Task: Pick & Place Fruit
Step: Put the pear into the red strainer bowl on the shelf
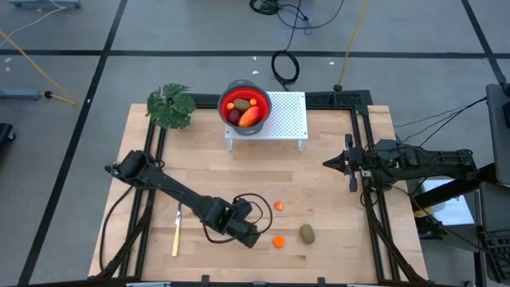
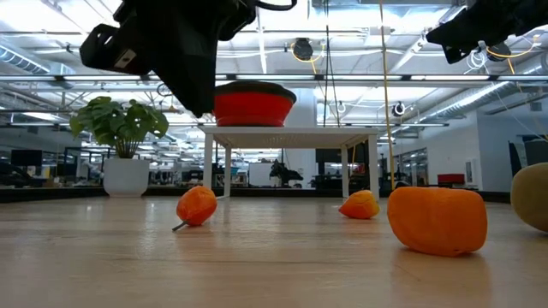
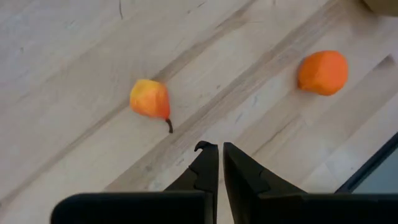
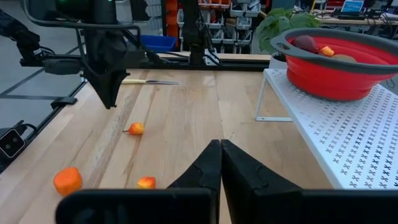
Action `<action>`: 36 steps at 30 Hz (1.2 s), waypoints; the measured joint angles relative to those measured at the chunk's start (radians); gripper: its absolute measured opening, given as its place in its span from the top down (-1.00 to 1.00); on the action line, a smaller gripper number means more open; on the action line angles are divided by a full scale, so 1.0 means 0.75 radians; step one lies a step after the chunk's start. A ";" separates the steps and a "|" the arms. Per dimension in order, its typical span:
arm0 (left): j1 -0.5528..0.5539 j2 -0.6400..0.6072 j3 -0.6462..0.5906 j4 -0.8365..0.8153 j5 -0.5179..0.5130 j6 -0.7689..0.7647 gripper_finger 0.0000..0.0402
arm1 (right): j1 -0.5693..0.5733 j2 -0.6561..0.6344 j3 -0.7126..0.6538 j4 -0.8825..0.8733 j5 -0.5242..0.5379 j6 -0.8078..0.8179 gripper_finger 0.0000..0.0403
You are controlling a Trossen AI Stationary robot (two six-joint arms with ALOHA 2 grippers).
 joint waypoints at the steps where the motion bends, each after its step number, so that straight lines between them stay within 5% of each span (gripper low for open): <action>1: -0.002 0.005 0.000 0.001 0.000 -0.009 0.89 | 0.000 0.000 0.000 0.000 0.000 0.000 0.98; 8: -0.005 0.010 0.000 -0.059 -0.023 -0.100 0.78 | 0.000 0.000 0.000 -0.001 0.000 0.000 0.98; 23: 0.007 0.069 0.000 -0.083 -0.128 -0.201 -0.16 | 0.000 0.000 0.000 -0.002 0.000 0.000 0.98; 28: 0.021 0.145 0.000 -0.070 -0.039 -0.198 -0.25 | 0.000 0.000 0.000 -0.015 0.000 -0.004 0.98; 36: 0.045 0.171 0.000 -0.070 -0.088 -0.204 -0.26 | 0.000 0.000 0.000 -0.021 0.000 -0.005 0.98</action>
